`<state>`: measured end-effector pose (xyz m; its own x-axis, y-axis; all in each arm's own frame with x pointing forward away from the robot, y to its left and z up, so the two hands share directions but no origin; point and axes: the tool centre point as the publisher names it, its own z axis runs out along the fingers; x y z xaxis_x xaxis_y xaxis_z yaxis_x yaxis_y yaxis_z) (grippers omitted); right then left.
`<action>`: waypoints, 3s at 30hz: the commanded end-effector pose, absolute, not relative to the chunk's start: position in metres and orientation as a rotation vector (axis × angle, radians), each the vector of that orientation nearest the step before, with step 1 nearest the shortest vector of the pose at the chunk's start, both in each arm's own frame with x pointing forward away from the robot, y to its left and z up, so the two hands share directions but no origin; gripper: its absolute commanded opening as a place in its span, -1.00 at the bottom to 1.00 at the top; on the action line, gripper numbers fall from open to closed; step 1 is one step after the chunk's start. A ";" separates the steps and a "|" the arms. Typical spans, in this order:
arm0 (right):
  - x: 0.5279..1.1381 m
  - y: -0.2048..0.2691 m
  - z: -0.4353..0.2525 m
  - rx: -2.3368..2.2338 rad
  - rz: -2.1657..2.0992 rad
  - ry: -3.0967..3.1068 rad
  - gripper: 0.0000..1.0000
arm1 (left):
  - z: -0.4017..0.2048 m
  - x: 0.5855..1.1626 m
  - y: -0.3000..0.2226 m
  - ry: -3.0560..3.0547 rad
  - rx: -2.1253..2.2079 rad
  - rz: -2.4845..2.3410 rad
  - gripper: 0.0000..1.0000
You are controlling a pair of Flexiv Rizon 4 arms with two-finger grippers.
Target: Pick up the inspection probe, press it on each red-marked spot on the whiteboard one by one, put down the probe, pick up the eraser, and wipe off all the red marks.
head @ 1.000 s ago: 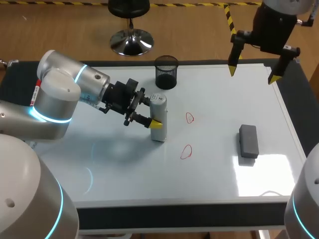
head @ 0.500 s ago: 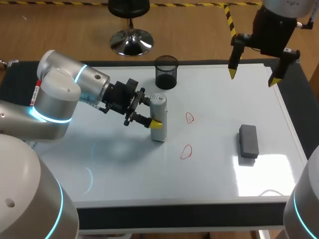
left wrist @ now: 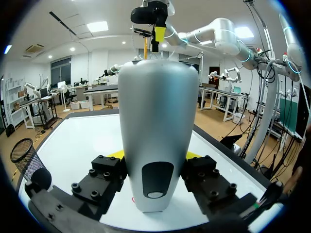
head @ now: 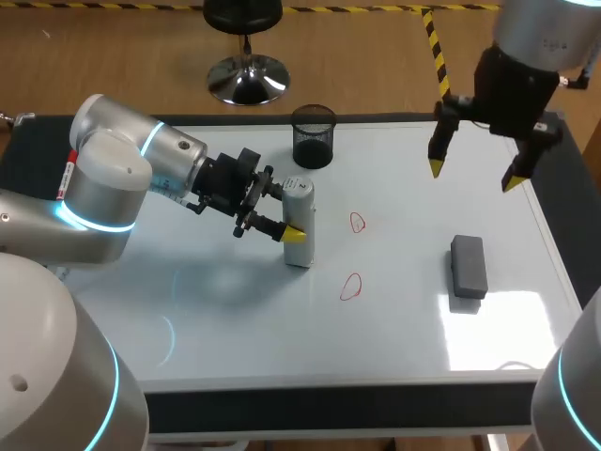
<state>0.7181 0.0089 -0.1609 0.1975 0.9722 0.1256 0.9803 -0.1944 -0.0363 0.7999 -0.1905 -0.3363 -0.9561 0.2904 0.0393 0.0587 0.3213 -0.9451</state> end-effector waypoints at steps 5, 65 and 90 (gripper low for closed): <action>0.720 0.003 -0.190 -2.304 -0.099 -1.904 1.00 | -0.349 0.799 -0.191 -2.380 -0.321 1.692 -1.00; 0.734 -0.067 -0.337 -2.302 -0.058 -2.073 1.00 | -0.349 0.799 -0.191 -2.380 -0.321 1.692 -1.00; 0.760 -0.057 -0.387 -2.214 -0.027 -2.100 1.00 | -0.349 0.799 -0.191 -2.380 -0.321 1.692 -1.00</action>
